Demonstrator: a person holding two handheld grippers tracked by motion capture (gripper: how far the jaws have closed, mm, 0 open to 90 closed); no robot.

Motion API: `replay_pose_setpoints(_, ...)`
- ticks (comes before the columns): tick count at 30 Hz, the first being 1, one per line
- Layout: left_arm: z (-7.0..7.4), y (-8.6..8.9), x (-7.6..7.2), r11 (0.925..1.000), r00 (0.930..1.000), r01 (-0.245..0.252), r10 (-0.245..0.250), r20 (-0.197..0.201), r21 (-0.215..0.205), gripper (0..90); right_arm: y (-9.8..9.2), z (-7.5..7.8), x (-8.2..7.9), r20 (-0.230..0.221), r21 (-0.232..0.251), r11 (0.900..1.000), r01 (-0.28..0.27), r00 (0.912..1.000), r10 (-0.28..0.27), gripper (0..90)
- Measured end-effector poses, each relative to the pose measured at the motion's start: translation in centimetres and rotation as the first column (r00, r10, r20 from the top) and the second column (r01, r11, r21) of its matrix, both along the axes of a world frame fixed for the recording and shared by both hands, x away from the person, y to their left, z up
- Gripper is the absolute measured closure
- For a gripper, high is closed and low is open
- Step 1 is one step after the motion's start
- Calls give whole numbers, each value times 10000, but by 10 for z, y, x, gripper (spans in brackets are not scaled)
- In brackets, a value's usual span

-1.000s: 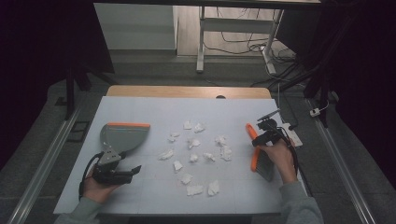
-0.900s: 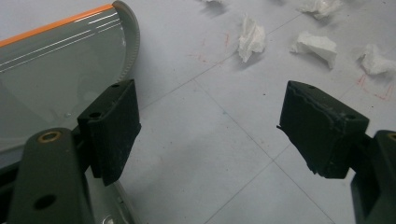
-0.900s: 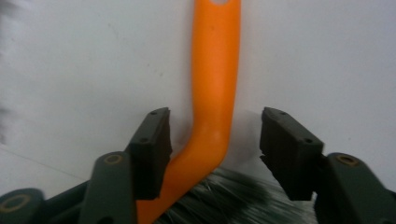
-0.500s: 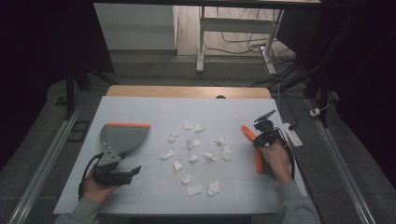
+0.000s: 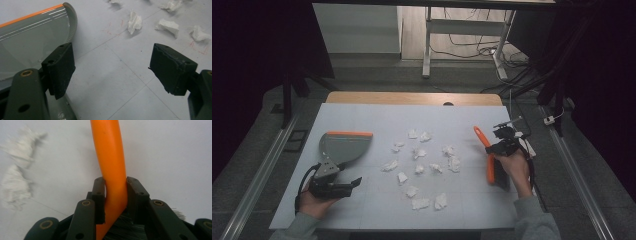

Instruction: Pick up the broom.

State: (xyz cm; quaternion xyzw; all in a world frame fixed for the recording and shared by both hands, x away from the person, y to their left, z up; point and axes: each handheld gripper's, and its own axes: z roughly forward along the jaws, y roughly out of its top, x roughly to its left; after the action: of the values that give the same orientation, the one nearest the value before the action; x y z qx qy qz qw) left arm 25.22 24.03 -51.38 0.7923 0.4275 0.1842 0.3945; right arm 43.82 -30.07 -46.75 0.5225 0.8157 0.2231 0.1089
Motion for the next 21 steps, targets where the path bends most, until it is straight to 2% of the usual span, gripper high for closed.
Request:
replay_pose_setpoints(5, 0, -1, 0, 10000, 10000, 30, -30, 19, 19, 209, -14, 9, -3, 428, 1203, 9926, -131, 9991, 80, 703)
replay_pose_setpoints(8, 0, -1, 0, 10000, 10000, 33, -33, 17, 20, 209, -19, 11, -4, 558, 1557, 9877, -144, 9984, 57, 703)
replay_pose_setpoints(9, 0, -1, 0, 10000, 10000, 31, -31, 21, 18, 209, -20, 12, -4, 522, 1774, 9840, -170, 9986, 79, 703)
replay_pose_setpoints(12, 0, -1, 0, 10000, 10000, 33, -33, 10, 11, 209, -22, 17, -7, 786, 2230, 9744, -301, 9968, 128, 704)
replay_pose_setpoints(13, 0, -1, 0, 10000, 10000, 38, -38, 8, 9, 209, -22, 17, -7, 786, 2230, 9744, -301, 9968, 128, 704)
replay_pose_setpoints(18, 0, -1, 1, 10000, 10000, 47, -47, 12, 22, 208, -20, 26, -10, 1087, 2876, 9562, -536, 9938, 230, 703)
replay_pose_setpoints(21, 0, -2, 1, 10000, 10000, 50, -50, 12, 18, 208, -15, 31, -13, 1212, 2899, 9551, -610, 9923, 266, 703)
